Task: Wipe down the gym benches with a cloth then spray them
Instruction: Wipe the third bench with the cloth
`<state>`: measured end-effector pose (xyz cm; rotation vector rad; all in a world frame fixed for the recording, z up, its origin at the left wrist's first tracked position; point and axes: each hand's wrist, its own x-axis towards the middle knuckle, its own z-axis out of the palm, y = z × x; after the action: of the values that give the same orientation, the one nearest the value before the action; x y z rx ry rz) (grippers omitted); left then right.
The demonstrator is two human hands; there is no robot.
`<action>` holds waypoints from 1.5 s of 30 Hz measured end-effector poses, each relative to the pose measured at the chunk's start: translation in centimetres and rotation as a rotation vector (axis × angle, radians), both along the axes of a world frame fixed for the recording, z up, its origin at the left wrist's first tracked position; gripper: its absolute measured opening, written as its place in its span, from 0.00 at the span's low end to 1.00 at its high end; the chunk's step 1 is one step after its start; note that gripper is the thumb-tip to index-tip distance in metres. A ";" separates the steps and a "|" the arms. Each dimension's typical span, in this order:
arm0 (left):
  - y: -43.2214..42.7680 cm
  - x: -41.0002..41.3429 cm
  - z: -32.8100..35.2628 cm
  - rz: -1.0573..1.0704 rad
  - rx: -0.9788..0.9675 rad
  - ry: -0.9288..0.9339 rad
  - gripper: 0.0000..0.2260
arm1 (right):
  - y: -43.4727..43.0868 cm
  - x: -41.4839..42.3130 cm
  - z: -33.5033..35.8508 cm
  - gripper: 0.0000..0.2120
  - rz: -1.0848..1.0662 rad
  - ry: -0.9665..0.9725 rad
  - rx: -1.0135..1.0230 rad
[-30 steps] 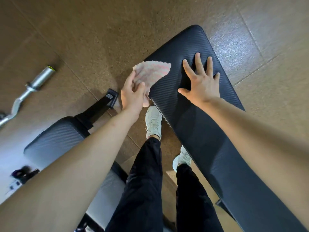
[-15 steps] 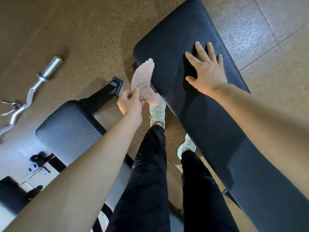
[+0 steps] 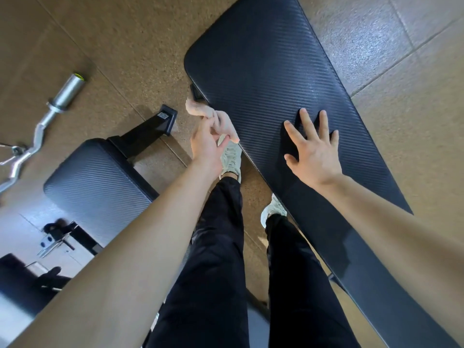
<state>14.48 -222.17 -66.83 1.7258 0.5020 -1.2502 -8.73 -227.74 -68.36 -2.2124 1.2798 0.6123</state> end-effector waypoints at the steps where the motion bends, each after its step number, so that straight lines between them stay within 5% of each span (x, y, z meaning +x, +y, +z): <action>1: 0.4 -0.2 0.1 -0.014 0.006 0.012 0.13 | 0.4 -0.4 0.1 0.38 -0.003 0.004 0.006; 12: 4.6 -7.4 1.3 -0.122 0.115 0.133 0.26 | 3.9 -5.3 0.9 0.36 -0.096 0.000 0.038; 17: 6.8 -11.1 2.1 -0.196 0.144 0.186 0.22 | 7.4 -8.9 2.2 0.33 -0.383 -0.049 -0.053; 22: 7.7 -14.5 2.8 -0.284 0.177 0.239 0.15 | 12.6 -13.3 2.4 0.37 -0.763 0.102 -0.079; 27: 8.9 -16.1 3.3 -0.438 0.207 0.328 0.19 | 16.8 -14.3 1.1 0.45 -0.807 0.082 0.078; 32: 9.5 -16.2 3.1 -0.626 0.261 0.368 0.22 | 18.4 -13.0 1.4 0.31 -1.010 -0.179 -0.032; 34: 9.5 -15.4 2.7 -0.730 0.285 0.382 0.25 | 20.2 -10.9 2.1 0.21 -1.366 -0.288 -0.074; 36: 9.3 -14.5 2.4 -0.878 0.315 0.397 0.28 | 21.9 -8.3 2.6 0.10 -1.961 -0.306 -0.013; 39: 8.6 -13.6 2.2 -1.104 0.399 0.345 0.31 | 23.2 -5.0 3.0 0.11 -2.701 -0.545 0.645; 42: 7.6 -13.5 2.1 -1.330 0.444 0.226 0.30 | 23.3 -3.1 2.8 0.23 -2.766 -1.135 1.131; 45: 6.5 -12.7 2.0 -1.526 0.433 0.074 0.33 | 22.0 -1.6 2.2 0.24 -2.750 -1.468 1.141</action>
<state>1.76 -215.68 -64.85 2.4837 -0.7897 -2.3096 -10.37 -205.77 -66.12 1.0190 1.0025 -0.9699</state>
